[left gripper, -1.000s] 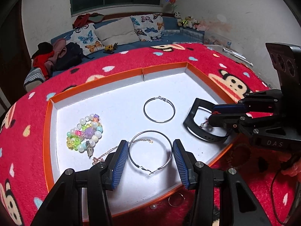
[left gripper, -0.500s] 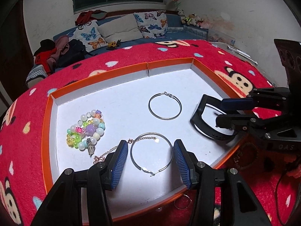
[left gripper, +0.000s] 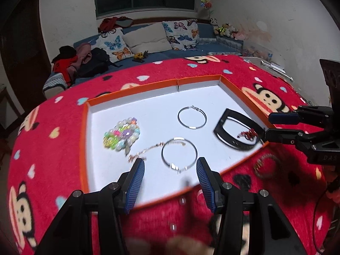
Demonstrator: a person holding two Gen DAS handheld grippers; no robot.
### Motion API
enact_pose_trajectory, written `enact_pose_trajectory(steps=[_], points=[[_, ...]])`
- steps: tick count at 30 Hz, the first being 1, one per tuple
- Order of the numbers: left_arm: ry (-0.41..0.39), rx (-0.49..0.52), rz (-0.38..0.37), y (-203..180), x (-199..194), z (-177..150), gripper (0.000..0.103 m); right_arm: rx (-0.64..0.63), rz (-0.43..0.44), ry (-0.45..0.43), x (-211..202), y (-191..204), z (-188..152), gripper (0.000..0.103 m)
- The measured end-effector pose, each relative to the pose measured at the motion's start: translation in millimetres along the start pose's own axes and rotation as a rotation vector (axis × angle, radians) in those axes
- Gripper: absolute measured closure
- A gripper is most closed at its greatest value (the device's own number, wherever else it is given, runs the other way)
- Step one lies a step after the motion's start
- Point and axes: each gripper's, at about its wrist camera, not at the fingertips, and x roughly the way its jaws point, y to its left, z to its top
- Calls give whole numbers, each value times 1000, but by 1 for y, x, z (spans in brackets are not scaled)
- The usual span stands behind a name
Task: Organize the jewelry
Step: 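Grasp the small silver ring with the left tool while the right tool grasps the green bead bracelet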
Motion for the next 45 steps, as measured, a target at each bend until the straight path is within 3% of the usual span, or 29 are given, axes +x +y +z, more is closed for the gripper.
enact_pose_trajectory(steps=[7,15,20,27,39,42,45], points=[[-26,-2,-30,-18,-29,-30,48,18,4,7,-9,8,-24,55],[13,60,-74,-38,-10,-43,49,53,14,36,-7,5,-44,55],[27,75,-96,-35,2,-43,59,82,20,38,-6,-1,-47,55],[29,105,-111,-38,10,-42,61,94,26,46,-1,-3,-48,55],[32,128,-111,-39,16,-40,73,104,27,47,-1,-8,-49,55],[38,137,-129,-42,14,-42,83,104,25,47,-1,-9,-50,55],[37,158,-115,-48,13,-46,84,106,24,45,-2,-10,-50,55]])
